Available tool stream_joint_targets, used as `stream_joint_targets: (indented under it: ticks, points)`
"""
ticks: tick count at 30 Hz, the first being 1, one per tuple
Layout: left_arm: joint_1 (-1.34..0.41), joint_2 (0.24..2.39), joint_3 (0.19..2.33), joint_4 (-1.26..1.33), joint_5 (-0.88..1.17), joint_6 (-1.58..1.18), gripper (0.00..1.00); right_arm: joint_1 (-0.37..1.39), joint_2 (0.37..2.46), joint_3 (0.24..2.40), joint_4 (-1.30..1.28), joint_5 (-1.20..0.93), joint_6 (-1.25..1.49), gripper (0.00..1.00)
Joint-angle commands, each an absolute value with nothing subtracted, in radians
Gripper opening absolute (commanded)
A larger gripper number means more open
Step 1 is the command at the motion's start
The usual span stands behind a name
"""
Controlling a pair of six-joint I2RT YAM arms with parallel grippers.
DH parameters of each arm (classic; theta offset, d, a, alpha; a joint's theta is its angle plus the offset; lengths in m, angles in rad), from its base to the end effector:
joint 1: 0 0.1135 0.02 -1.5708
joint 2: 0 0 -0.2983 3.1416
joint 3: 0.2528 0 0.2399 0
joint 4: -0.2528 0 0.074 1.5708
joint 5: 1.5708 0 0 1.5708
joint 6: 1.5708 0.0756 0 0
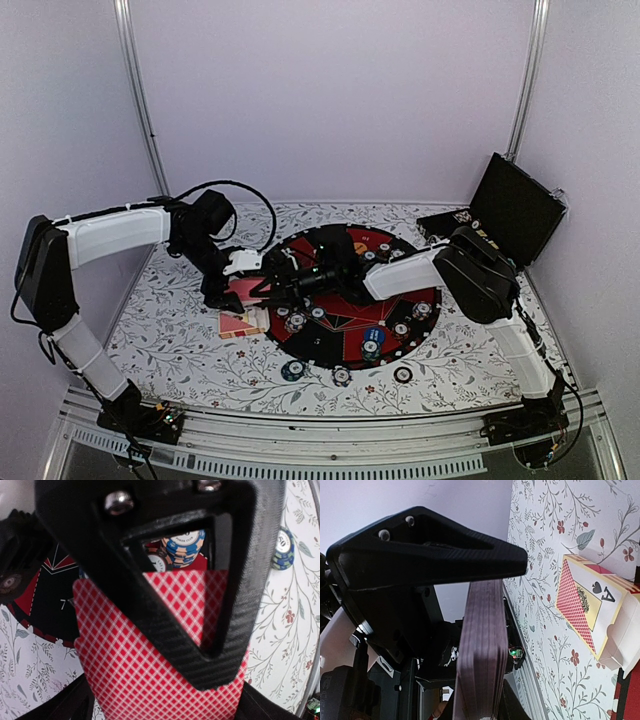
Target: Distribute texas hold em gaming equipment
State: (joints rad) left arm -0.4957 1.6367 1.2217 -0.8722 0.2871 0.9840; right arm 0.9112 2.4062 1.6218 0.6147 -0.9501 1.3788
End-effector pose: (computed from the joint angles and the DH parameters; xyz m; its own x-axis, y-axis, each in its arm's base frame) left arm 0.2690 -0.1698 0.2318 -0.0297 0.9240 -0.3813 0.9944 0.0660 0.0825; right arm 0.2972 0.4836 0.1721 -0.9532 -0.2976 -0.0532 -0.0799 0.0781 0.9937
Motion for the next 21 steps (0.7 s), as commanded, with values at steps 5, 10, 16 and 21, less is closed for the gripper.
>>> stream_joint_targets:
  ticks: [5,10,16,21]
  points:
    - [-0.499,1.628,1.247,-0.847,0.304,0.967,0.78,0.919,2.354,1.616,0.681,-0.964,1.394,0.0]
    - [-0.503,1.626,1.246,-0.847,0.306,0.959,0.7,0.921,2.362,1.623,0.69,-0.965,1.406,0.0]
    - [-0.504,1.618,1.245,-0.85,0.301,0.959,0.66,0.92,2.361,1.623,0.69,-0.965,1.408,0.12]
    - [-0.508,1.616,1.253,-0.871,0.301,0.962,0.61,0.92,2.368,1.629,0.689,-0.964,1.412,0.23]
